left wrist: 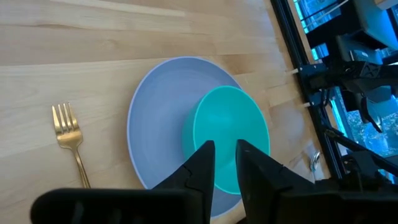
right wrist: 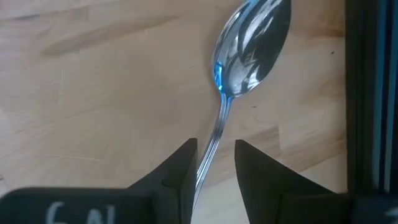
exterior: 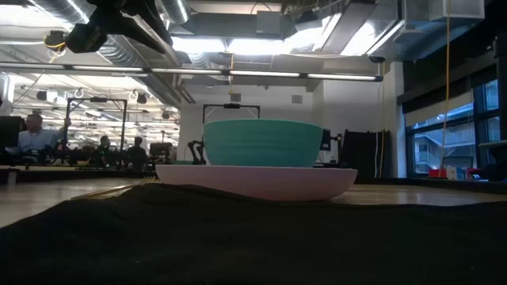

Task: Set table place
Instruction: Stack the green bowl on top of the purple plate

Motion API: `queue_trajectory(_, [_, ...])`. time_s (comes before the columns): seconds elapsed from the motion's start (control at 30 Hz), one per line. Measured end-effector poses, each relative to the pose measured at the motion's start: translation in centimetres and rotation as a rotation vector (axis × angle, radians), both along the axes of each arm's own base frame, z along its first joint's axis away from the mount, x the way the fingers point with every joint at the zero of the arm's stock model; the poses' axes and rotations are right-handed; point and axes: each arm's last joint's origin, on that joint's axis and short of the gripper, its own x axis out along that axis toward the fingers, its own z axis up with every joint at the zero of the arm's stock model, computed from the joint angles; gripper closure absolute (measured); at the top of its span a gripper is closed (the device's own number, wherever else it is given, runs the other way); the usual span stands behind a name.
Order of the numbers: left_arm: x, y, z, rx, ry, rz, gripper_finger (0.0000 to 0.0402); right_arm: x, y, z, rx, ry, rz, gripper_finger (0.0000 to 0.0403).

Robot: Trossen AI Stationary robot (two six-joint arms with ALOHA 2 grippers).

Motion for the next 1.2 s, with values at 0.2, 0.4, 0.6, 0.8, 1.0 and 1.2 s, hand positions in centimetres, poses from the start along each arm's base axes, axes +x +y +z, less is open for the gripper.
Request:
queue_trajectory(0.2, [0.0, 0.0, 0.0, 0.0, 0.0, 0.0, 0.0352, -0.2, 0.2, 0.0, 0.002, -0.001, 0.001, 0.0292])
queue_trajectory(0.4, [0.0, 0.0, 0.0, 0.0, 0.0, 0.0, 0.0361, -0.5, 0.5, 0.0, 0.003, -0.005, 0.0, 0.0292])
queue_trajectory(0.6, [0.0, 0.0, 0.0, 0.0, 0.0, 0.0, 0.037, -0.5, 0.5, -0.8, 0.013, -0.023, -0.003, 0.0292])
queue_trajectory(0.8, [0.0, 0.0, 0.0, 0.0, 0.0, 0.0, 0.0378, -0.5, 0.4, -1.4, 0.012, -0.049, -0.004, 0.0292])
queue_trajectory(1.0, [0.0, 0.0, 0.0, 0.0, 0.0, 0.0, 0.0386, -0.8, 0.1, -1.8, 0.01, -0.052, -0.007, 0.0292])
queue_trajectory(1.2, [0.0, 0.0, 0.0, 0.0, 0.0, 0.0, 0.0394, -0.9, -0.2, -2.4, 0.029, -0.059, 0.001, 0.031])
